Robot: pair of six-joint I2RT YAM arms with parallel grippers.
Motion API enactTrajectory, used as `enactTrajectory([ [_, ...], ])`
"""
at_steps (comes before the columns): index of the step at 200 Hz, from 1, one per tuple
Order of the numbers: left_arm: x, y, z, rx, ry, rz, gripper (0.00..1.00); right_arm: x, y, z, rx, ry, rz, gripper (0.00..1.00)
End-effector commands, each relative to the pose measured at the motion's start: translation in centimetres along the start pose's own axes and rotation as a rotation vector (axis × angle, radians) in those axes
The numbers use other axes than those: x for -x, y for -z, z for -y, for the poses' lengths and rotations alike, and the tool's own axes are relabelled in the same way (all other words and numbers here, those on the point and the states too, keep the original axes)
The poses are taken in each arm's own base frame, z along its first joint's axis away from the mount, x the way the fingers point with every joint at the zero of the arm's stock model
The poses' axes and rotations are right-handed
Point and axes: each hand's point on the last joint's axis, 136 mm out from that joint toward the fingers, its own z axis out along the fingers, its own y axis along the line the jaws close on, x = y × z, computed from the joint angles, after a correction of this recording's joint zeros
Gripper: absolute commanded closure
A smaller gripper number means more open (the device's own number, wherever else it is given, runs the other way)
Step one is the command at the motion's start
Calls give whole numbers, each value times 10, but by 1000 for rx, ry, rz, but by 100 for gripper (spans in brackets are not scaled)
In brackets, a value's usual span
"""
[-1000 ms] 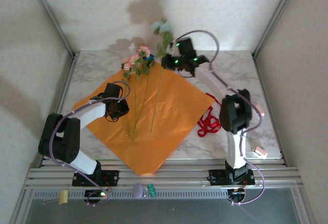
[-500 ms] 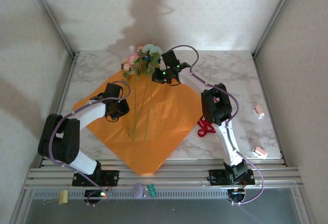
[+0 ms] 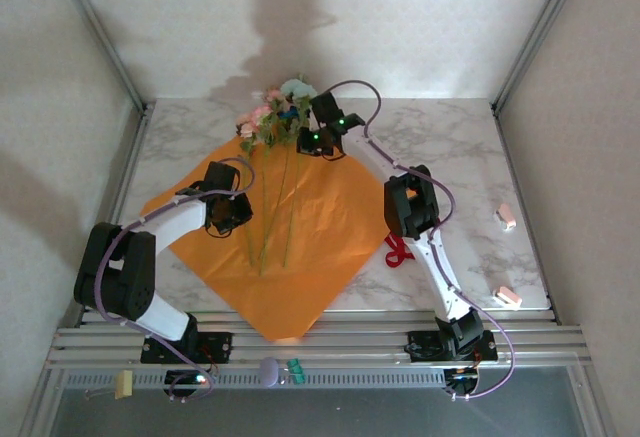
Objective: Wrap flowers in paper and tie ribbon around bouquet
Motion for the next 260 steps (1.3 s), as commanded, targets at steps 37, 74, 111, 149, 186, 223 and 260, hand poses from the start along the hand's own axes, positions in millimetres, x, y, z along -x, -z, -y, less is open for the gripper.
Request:
enactTrajectory([
  [37, 9, 21, 13, -27, -5, 43, 100, -32, -13, 18, -67, -23, -124, 76],
  [74, 26, 39, 26, -47, 4, 93, 100, -21, 6, 12, -82, 8, -88, 56],
  [111, 44, 53, 18, -6, 51, 157, 93, -3, 39, 5, -103, 18, -23, 47],
  [149, 63, 42, -9, 41, 103, 142, 91, -10, 85, 31, -196, -83, 20, 44],
  [186, 68, 18, -16, 44, 95, 91, 100, -60, 84, 38, -189, -243, -69, 66],
  [223, 56, -3, -26, 68, 99, 43, 100, -116, 65, 34, -245, -358, -166, 73],
  [260, 35, -18, -33, 53, 109, -14, 100, -150, 51, 55, -338, -433, -237, 74],
])
